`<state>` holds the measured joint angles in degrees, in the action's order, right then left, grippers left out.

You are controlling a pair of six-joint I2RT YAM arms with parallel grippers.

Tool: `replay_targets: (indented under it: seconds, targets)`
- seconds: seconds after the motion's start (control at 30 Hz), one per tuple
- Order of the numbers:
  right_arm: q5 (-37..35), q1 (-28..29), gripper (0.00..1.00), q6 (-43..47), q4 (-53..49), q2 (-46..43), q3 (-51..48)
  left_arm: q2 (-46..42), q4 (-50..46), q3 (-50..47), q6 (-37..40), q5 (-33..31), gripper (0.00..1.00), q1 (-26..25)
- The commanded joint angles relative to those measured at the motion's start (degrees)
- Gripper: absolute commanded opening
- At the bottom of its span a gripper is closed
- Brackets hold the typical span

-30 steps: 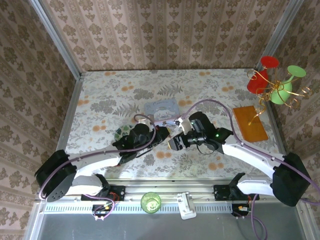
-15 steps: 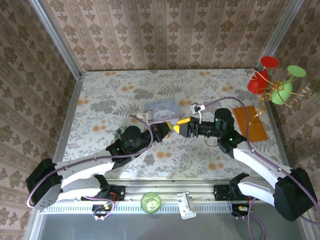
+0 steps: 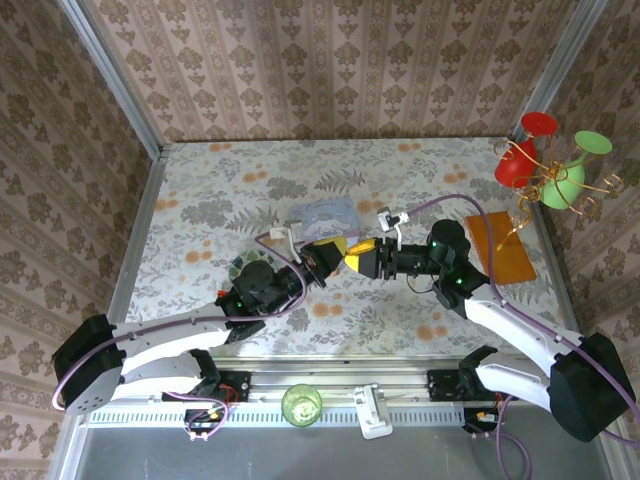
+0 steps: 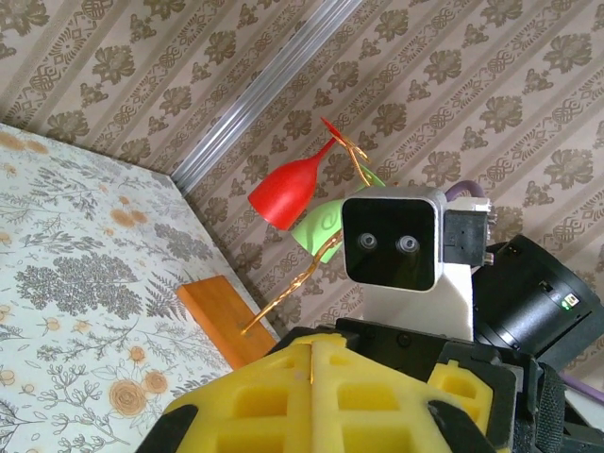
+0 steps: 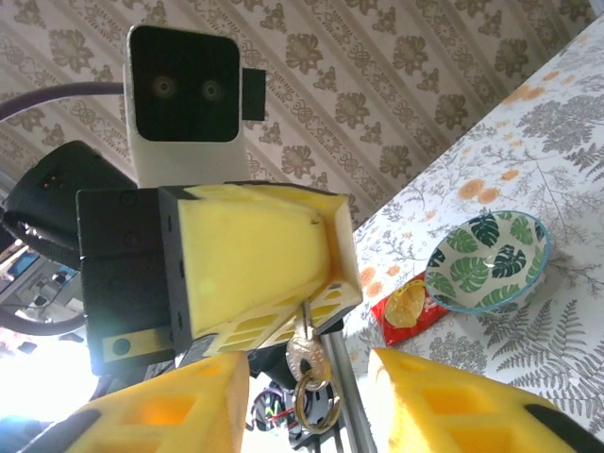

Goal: Unlock the padlock with the key

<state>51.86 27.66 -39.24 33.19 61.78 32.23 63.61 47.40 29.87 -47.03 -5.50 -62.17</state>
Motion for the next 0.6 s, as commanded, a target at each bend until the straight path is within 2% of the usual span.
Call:
replay_targets:
  seconds: [0.0,0.2,0.43,0.57]
  targets:
    - [2.0,0.5,0.34,-2.0,4.6,1.0,-0.8,-0.8,4.5,-0.8,2.1,-1.0,0.0,-0.4]
    - [2.7,0.8,0.24,-4.6,8.7,2.6,-1.1,-0.9,5.3,-1.2,2.1,-1.9,0.0,-0.4]
    - [1.8,1.8,0.23,-7.5,13.2,2.9,-2.3,-0.1,7.7,-2.0,2.1,-2.5,0.0,-0.4]
    - [1.5,2.0,0.19,-8.0,14.1,2.6,-2.8,0.2,8.1,-2.0,2.7,-2.3,0.0,-0.4]
